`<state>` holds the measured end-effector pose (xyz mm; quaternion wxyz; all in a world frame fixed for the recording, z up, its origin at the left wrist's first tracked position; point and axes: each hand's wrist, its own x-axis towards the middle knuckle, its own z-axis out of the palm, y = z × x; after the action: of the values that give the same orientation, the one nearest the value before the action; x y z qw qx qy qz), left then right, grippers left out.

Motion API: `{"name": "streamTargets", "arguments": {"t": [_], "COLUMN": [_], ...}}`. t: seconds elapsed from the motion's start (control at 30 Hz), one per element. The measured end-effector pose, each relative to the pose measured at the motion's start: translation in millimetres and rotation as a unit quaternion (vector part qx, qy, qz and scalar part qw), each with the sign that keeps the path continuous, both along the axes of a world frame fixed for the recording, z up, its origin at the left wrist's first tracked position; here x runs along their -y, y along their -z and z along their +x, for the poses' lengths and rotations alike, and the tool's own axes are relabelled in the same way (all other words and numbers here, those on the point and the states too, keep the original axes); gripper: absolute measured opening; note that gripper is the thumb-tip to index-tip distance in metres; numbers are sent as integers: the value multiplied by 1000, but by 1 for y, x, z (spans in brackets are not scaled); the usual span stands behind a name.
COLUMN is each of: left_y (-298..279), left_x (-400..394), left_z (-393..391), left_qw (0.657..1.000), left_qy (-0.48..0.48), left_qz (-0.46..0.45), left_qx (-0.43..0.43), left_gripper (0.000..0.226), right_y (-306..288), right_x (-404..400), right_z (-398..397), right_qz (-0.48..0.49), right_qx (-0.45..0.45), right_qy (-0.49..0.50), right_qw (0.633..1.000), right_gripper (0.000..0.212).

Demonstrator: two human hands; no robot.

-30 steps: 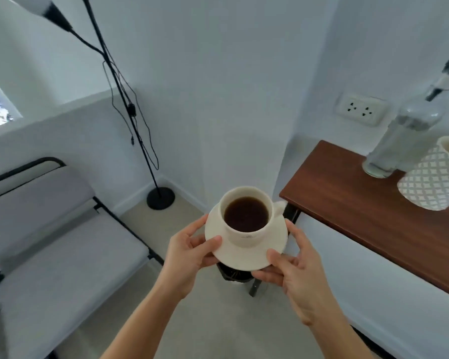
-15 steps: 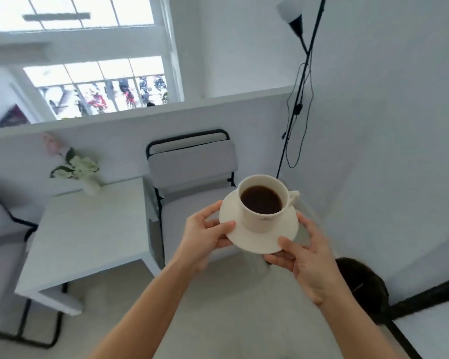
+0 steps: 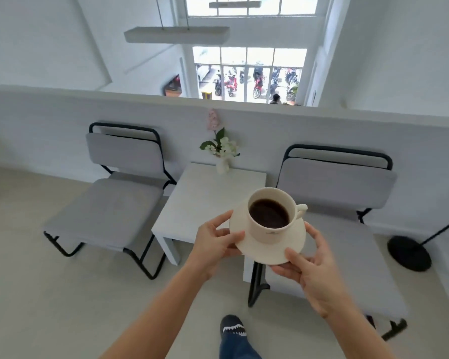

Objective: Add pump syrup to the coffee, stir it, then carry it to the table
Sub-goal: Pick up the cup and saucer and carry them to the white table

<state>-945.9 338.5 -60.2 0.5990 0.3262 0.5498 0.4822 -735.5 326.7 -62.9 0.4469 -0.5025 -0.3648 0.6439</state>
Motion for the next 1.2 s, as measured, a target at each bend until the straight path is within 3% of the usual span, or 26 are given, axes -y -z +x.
{"name": "streamTargets", "arguments": {"t": [0.3,0.5,0.9,1.2], "left_y": [36,72,221,352], "left_x": [-106,-171,-306,-363], "left_z": [-129,-194,-287,-301], "left_qw": [998,997,994,983], "left_qy": [-55,-51,36,81], "left_qz": [-32,-57,-94,-110], "left_qx": [-15,-6,-54,-122], "left_gripper": [58,59,60,56], "right_y": [43,78,206,341], "right_x": [-130,-192,-280,-322], "right_z": [-130,-199,-302,-319], "right_qz": [-18,-53,-126,-180], "right_qx": [-6,15,40,114], "right_qy": [-82,-65,68,75], "right_qw": [996,996,989,974], "right_gripper": [76,75,75,72]}}
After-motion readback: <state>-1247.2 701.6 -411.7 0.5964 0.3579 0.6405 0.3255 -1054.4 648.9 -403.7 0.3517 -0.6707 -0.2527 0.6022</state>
